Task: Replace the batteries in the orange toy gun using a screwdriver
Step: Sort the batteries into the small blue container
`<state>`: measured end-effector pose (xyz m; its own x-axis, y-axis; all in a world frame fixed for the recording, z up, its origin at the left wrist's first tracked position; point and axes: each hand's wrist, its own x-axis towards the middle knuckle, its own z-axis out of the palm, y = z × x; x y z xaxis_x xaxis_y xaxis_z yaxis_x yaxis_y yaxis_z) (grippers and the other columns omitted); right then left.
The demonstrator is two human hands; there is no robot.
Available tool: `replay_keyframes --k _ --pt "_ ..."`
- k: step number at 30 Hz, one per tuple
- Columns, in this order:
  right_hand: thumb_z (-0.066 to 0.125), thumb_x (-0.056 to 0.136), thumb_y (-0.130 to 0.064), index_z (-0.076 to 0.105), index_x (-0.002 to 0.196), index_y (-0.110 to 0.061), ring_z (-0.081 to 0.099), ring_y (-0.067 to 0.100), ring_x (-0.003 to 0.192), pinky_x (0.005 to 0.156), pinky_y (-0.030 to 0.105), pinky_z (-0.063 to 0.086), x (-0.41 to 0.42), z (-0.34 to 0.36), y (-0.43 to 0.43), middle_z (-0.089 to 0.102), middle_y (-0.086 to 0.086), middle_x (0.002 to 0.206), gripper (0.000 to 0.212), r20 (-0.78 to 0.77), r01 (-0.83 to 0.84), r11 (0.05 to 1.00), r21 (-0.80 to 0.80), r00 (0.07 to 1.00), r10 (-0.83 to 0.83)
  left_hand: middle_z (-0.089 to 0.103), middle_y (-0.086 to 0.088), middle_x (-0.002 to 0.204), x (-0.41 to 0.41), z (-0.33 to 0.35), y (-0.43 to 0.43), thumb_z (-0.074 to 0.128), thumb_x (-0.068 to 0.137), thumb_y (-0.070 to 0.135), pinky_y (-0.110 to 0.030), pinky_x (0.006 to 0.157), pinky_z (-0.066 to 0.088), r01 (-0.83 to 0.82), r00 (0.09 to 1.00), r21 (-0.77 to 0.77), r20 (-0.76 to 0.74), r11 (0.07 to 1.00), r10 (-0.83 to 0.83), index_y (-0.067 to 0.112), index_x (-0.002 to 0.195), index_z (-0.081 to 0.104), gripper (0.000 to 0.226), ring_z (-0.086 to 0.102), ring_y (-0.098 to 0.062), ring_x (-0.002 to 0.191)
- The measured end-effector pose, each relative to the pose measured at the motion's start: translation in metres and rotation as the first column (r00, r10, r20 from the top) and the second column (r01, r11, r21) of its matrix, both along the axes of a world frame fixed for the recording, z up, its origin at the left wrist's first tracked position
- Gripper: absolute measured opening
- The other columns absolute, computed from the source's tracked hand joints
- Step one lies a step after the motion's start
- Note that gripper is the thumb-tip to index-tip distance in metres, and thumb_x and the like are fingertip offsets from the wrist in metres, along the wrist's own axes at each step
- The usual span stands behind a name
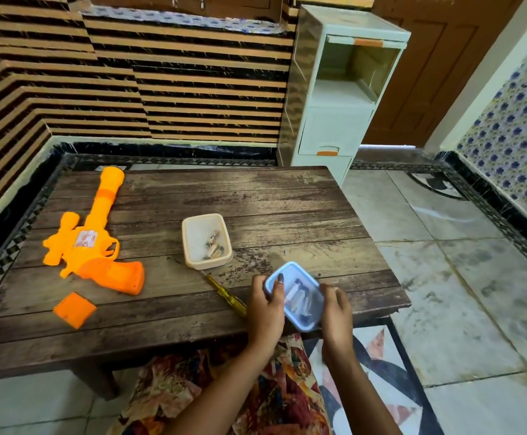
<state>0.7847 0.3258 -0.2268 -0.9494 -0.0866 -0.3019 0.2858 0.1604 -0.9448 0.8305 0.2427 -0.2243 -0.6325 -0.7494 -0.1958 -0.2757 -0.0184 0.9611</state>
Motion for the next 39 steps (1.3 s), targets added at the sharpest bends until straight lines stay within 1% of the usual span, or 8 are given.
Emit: replay_keyframes --k 4,13,19,22,25,28,33,39 --pt "0.045 0.096 -0.028 0.059 0.091 -0.016 0.059 0.009 0.068 0.058 0.019 0.045 -0.003 0.013 0.004 0.063 -0.002 0.077 0.018 -0.144 -0.257 0.956 0.138 0.950 0.276 0.056 0.002 0.080 -0.004 0.001 -0.003 0.041 0.098 0.026 -0.026 0.058 0.039 0.123 0.992 -0.120 0.041 0.985 -0.119 0.013 0.099 0.050 0.016 0.054 -0.019 0.074" --pt "0.047 0.095 -0.036 0.067 0.091 -0.016 0.067 0.018 0.067 0.063 0.038 0.053 0.001 0.002 0.005 0.071 0.002 0.073 0.028 -0.169 -0.229 0.944 0.236 0.947 0.272 0.049 0.008 0.070 -0.008 0.002 0.011 0.032 0.099 0.027 -0.030 0.060 0.036 0.112 0.989 -0.264 0.125 0.958 -0.081 0.021 0.092 0.047 0.018 0.052 -0.019 0.071" --pt "0.053 0.091 -0.040 0.064 0.079 -0.015 0.067 0.022 0.067 0.062 0.036 0.051 -0.013 0.005 0.018 0.070 0.006 0.070 0.030 -0.129 -0.190 0.953 0.238 0.966 0.225 0.060 -0.001 0.087 -0.019 -0.005 0.021 0.042 0.096 0.028 -0.036 0.070 0.048 0.182 0.983 -0.165 0.063 0.969 -0.174 0.021 0.101 0.047 0.009 0.061 -0.025 0.081" --pt "0.054 0.089 -0.041 0.055 0.092 -0.013 0.064 0.016 0.072 0.062 0.031 0.049 -0.031 0.007 0.028 0.066 0.005 0.082 0.029 -0.109 -0.115 0.959 0.260 0.983 0.147 0.062 -0.001 0.102 -0.027 -0.010 0.031 0.050 0.093 0.034 -0.036 0.075 0.054 0.357 0.928 -0.032 0.125 0.934 -0.351 0.021 0.119 0.041 0.031 0.065 -0.025 0.087" --pt "0.059 0.089 -0.027 0.055 0.084 -0.013 0.059 0.014 0.068 0.058 0.027 0.042 -0.051 0.011 0.043 0.063 0.005 0.080 0.015 -0.064 -0.130 0.961 0.243 0.987 0.150 0.063 -0.005 0.093 -0.036 -0.010 0.043 0.049 0.094 0.032 -0.041 0.060 0.058 0.401 0.903 0.146 0.101 0.904 -0.417 0.019 0.114 0.043 0.024 0.065 -0.022 0.063" --pt "0.059 0.088 -0.009 0.062 0.074 -0.013 0.060 0.016 0.062 0.060 0.027 0.047 -0.065 0.014 0.063 0.064 0.004 0.071 0.014 0.005 -0.172 0.979 0.110 0.985 0.173 0.060 -0.006 0.096 -0.051 -0.002 0.048 0.049 0.095 0.021 -0.022 0.045 0.053 0.380 0.910 0.285 0.056 0.880 -0.411 0.011 0.125 0.042 0.032 0.062 -0.012 0.051" --pt "0.066 0.083 -0.007 0.068 0.084 0.000 0.063 0.022 0.068 0.065 0.031 0.051 -0.098 0.002 0.094 0.067 0.014 0.076 0.007 -0.053 0.063 0.987 0.145 0.997 -0.056 0.043 -0.012 0.140 -0.075 0.006 0.066 0.051 0.089 -0.005 -0.029 0.080 0.055 0.385 0.911 0.430 -0.033 0.817 -0.412 0.008 0.143 0.030 0.059 0.053 -0.030 0.118" --pt "0.062 0.086 -0.011 0.070 0.095 -0.002 0.060 0.020 0.080 0.071 0.025 0.040 -0.128 -0.001 0.105 0.071 0.015 0.094 0.015 -0.189 0.098 0.916 0.389 0.982 -0.024 0.055 0.002 0.110 -0.090 0.010 0.093 0.048 0.086 -0.015 -0.033 0.093 0.047 0.483 0.867 0.362 -0.070 0.797 -0.493 0.005 0.129 0.048 0.048 0.059 -0.016 0.097"
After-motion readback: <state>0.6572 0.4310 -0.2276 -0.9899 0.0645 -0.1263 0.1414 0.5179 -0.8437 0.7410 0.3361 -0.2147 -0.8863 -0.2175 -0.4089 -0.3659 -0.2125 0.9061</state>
